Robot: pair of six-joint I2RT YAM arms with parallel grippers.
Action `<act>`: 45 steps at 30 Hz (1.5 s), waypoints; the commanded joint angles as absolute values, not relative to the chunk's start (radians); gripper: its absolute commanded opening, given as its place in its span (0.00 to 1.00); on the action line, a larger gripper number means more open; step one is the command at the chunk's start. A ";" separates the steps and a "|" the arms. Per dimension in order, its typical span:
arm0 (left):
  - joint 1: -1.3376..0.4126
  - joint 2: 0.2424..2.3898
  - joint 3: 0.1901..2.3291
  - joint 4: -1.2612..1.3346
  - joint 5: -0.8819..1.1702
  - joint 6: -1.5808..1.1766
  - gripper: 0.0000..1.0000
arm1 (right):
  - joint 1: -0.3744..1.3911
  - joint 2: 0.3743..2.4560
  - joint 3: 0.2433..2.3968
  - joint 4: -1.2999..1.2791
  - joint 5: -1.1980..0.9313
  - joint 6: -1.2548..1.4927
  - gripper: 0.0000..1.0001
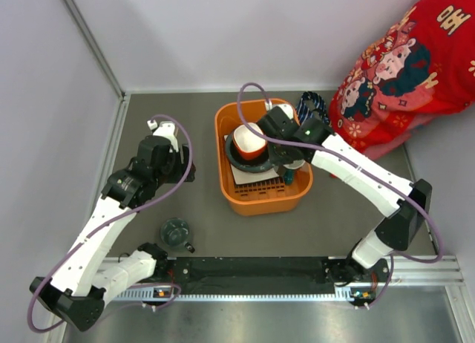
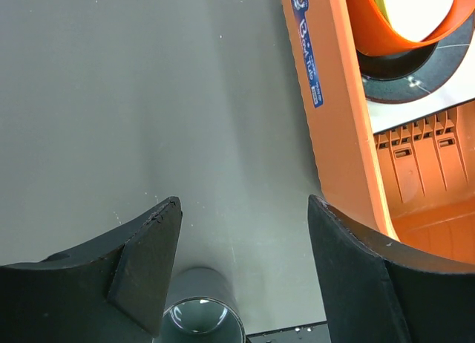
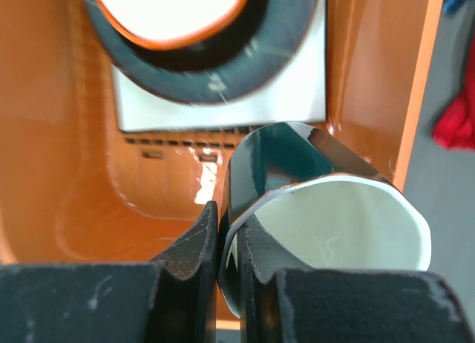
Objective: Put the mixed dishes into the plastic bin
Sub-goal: Place the cup in the plastic bin.
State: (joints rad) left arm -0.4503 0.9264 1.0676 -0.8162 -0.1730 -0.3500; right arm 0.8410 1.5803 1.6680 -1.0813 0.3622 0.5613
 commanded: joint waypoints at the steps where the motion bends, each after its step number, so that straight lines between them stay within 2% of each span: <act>1: -0.449 0.926 1.052 -0.764 -0.169 -0.351 0.74 | 0.833 1.514 1.585 -1.036 0.410 0.615 0.00; 23: -0.449 0.937 1.031 -0.759 -0.158 -0.350 0.73 | 0.796 1.522 1.250 -0.887 0.428 0.672 0.00; 40: -0.449 0.945 0.991 -0.738 -0.150 -0.357 0.73 | 0.795 1.594 1.210 -0.845 0.390 0.635 0.00; 45: -0.449 0.945 0.989 -0.738 -0.156 -0.354 0.73 | 0.795 1.601 1.212 -0.835 0.376 0.626 0.10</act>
State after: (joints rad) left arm -0.4503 0.9516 0.9962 -0.7849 -0.1501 -0.3500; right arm 0.8146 1.5658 1.2320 -0.8066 0.3611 0.6552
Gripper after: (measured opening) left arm 0.731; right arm 0.089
